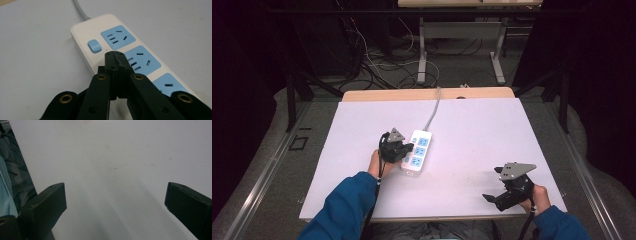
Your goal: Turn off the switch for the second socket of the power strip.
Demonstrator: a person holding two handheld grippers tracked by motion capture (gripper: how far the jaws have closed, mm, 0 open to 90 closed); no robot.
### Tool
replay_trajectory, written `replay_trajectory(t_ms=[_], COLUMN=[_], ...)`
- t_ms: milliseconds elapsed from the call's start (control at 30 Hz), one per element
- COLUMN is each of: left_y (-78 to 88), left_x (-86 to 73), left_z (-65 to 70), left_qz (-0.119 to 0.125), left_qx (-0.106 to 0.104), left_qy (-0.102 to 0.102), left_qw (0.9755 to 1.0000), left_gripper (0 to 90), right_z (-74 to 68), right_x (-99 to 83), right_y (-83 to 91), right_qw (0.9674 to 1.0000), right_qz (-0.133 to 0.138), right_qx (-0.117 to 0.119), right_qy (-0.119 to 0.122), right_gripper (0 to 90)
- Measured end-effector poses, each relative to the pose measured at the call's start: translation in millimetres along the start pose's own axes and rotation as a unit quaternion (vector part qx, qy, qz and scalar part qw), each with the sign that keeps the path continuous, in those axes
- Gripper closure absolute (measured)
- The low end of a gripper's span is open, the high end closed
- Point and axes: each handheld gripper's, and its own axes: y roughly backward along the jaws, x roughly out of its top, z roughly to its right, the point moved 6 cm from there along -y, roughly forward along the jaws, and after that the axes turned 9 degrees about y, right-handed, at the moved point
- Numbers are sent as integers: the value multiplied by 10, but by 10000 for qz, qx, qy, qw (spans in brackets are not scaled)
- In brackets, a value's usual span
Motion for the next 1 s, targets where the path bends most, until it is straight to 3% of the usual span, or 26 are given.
replay_trajectory(t_ms=[1000], left_y=[7], left_x=[-5], left_z=[7], left_qz=[-49], left_qx=[10], left_qy=[2], left_qw=[10000], left_gripper=[900], right_z=[0], right_x=[0], right_y=[-5], right_qw=[10000], right_qz=[-3], right_qx=[-4], right_qy=[-19], right_gripper=[32])
